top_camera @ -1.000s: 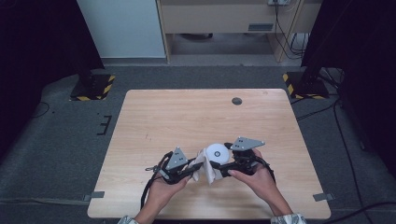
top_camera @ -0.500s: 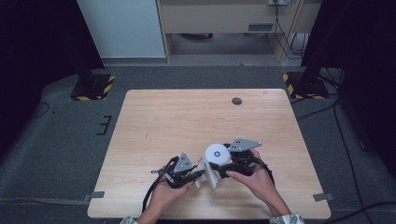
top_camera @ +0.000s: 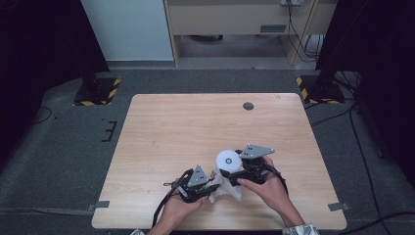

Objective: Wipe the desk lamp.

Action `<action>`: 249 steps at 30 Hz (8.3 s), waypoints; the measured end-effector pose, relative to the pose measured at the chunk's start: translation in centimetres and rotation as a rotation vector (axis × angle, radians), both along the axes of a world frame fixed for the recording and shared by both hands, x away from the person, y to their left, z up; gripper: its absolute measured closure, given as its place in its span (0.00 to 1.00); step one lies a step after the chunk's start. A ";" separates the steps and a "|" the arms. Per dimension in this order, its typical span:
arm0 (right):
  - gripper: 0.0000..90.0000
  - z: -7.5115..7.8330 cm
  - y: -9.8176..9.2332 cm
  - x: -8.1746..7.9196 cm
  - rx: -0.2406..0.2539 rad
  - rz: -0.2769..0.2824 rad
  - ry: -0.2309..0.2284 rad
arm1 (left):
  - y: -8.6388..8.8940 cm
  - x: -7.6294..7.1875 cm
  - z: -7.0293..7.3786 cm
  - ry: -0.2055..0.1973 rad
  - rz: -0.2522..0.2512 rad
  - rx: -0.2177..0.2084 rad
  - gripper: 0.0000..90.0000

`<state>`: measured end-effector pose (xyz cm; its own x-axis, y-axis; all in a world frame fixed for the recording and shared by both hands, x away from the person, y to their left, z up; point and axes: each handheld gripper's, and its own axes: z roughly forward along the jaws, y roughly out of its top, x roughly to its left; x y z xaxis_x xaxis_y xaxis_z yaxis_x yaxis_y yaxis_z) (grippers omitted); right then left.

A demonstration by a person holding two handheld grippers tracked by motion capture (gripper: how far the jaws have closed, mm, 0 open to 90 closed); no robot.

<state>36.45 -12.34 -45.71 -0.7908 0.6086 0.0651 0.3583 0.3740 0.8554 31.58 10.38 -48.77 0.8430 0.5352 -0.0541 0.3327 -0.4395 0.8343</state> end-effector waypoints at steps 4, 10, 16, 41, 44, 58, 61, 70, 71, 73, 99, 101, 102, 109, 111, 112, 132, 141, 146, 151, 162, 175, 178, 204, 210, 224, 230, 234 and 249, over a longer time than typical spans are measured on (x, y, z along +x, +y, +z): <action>0.10 0.1 -0.1 0.0 0.017 -0.001 0.006 | 0.1 -0.3 0.6 -0.018 -0.004 -0.022 0.83; 0.10 0.1 0.0 0.0 0.012 -0.012 -0.002 | -0.5 0.5 -1.1 0.034 0.008 0.061 0.83; 0.10 0.1 0.0 0.1 0.013 -0.012 -0.002 | -0.2 1.3 -2.6 0.093 0.028 0.118 0.83; 0.10 0.2 0.1 0.0 0.010 -0.010 0.006 | 1.3 0.9 0.5 -0.023 0.070 -0.044 0.82; 0.10 0.2 0.1 -0.1 0.009 -0.010 0.005 | 0.7 1.2 -0.7 0.021 0.063 0.013 0.82; 0.10 0.1 0.1 -0.1 0.007 -0.003 0.004 | 1.6 2.2 -0.2 -0.002 0.113 -0.015 0.82; 0.10 0.1 0.1 -0.1 0.009 -0.003 0.002 | 1.2 2.6 -1.6 0.043 0.103 0.059 0.82; 0.09 -0.4 -1.0 -0.9 0.000 0.003 -0.003 | 2.0 2.3 0.7 -0.029 0.118 -0.045 0.82; 0.10 -0.5 -1.1 -0.9 0.003 -0.001 -0.006 | 1.9 2.2 1.1 -0.040 0.116 -0.047 0.82; 0.12 -0.6 -1.3 -0.9 0.003 0.007 -0.003 | 1.8 2.2 1.4 -0.043 0.115 -0.046 0.82; 0.11 -1.0 -0.8 -1.1 0.011 0.021 0.003 | 1.6 4.7 -0.4 0.046 0.107 0.024 0.83; 0.11 -1.1 -0.8 -1.1 0.007 0.022 0.005 | 1.4 4.9 -1.4 0.080 0.103 0.059 0.83; 0.11 -1.1 -0.7 -1.1 0.004 0.026 0.008 | 1.4 5.0 -1.6 0.082 0.105 0.071 0.83; 0.11 -1.2 -0.5 -1.2 -0.003 0.030 0.006 | 2.0 4.0 1.4 -0.008 0.124 -0.015 0.83; 0.11 -1.2 -0.4 -1.3 -0.002 0.031 0.005 | 2.1 4.0 1.4 -0.003 0.118 -0.010 0.83; 0.11 -1.2 -0.4 -1.3 -0.002 0.032 0.005 | 2.0 4.1 1.1 0.007 0.120 -0.007 0.83; 0.10 -1.3 0.0 -1.5 -0.007 0.046 0.008 | 1.8 4.5 -1.2 0.094 0.096 0.089 0.84; 0.10 -1.3 0.0 -1.4 -0.008 0.052 0.009 | 2.4 3.7 1.7 0.004 0.107 -0.018 0.84; 0.10 -1.4 0.3 -1.5 -0.016 0.049 0.004 | 2.3 3.4 1.2 0.018 0.094 -0.005 0.85; 0.10 -1.5 0.4 -1.5 -0.013 0.046 0.003 | 1.7 3.9 -0.7 0.048 0.105 0.068 0.85; 0.10 -1.5 0.6 -1.4 -0.028 0.009 -0.014 | 1.2 2.9 -0.9 0.048 0.073 0.114 0.85; 0.10 -1.6 0.3 -1.2 -0.023 -0.017 -0.007 | 0.7 2.9 -1.7 0.066 0.083 0.157 0.84; 0.10 -1.6 0.4 -1.2 -0.021 -0.001 -0.008 | 1.5 3.0 -0.7 0.020 0.139 0.102 0.84; 0.10 -1.7 0.6 -1.7 -0.018 0.041 -0.004 | 1.6 3.4 -0.7 0.011 0.115 0.098 0.84; 0.10 -1.7 0.7 -1.8 -0.017 0.040 -0.004 | 1.5 3.7 -0.6 -0.028 0.131 0.095 0.84; 0.10 -1.7 0.8 -1.9 -0.013 0.046 -0.003 | 2.3 4.0 0.6 -0.058 0.086 0.030 0.84; 0.10 -1.7 0.8 -1.8 -0.013 0.049 -0.001 | 1.9 4.4 -0.9 0.029 0.068 0.104 0.85; 0.10 -1.7 0.8 -1.9 -0.013 0.047 -0.003 | 1.6 4.6 -1.6 0.045 0.073 0.138 0.84; 0.10 -1.8 0.7 -2.3 -0.017 0.035 -0.013 | 2.3 4.7 0.6 -0.015 0.076 0.051 0.84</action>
<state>34.17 -11.59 -47.55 -0.8125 0.5813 0.0444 0.3335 0.4009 0.8533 36.32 12.66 -48.19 0.8002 0.5995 -0.0127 0.3542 -0.4554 0.8168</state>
